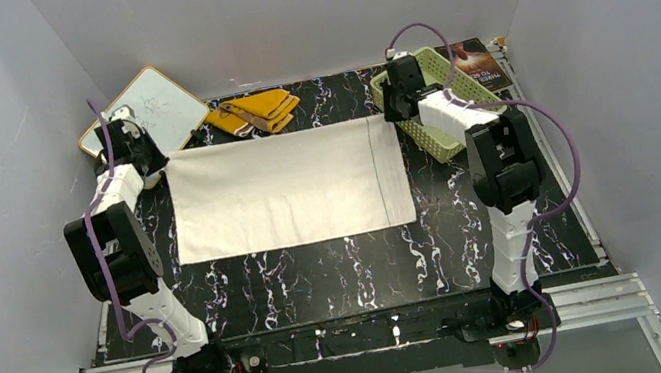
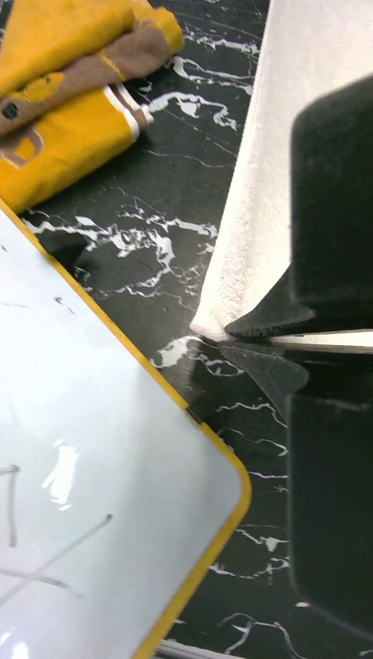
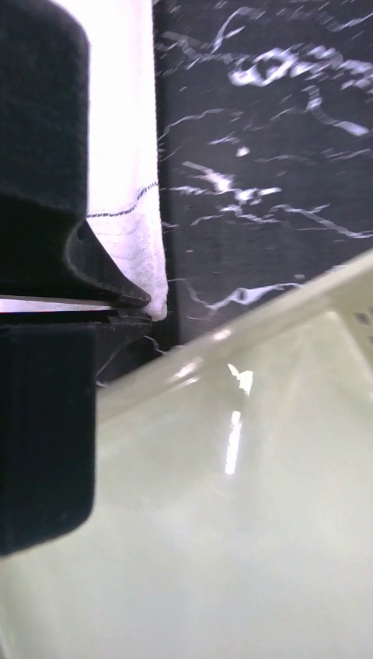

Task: Roll the towels
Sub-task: Fold the towel at the center of the board.

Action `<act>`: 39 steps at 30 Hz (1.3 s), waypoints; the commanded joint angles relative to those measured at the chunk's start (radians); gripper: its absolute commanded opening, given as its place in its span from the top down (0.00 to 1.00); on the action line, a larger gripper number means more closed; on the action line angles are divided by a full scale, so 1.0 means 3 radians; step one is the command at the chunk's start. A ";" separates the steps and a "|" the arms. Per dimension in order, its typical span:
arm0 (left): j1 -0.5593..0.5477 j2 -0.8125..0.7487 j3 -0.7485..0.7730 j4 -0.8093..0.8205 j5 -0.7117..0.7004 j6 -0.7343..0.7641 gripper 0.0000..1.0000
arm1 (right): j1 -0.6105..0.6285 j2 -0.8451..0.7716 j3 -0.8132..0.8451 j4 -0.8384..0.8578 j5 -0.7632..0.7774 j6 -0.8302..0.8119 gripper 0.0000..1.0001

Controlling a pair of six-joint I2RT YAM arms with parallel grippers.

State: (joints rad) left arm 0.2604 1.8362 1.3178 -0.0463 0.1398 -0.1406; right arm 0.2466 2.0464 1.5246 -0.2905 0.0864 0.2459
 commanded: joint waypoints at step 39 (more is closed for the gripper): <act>0.0508 -0.1711 -0.2221 0.0485 0.0271 -0.0521 1.00 | -0.0082 -0.2349 -0.2208 0.0157 -0.0240 0.0387 1.00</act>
State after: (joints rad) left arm 0.3916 1.3373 0.6678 0.0895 0.2260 -0.2729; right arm 0.2283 1.3750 0.8726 -0.2802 -0.0158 0.3649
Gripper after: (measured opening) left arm 0.010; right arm 0.019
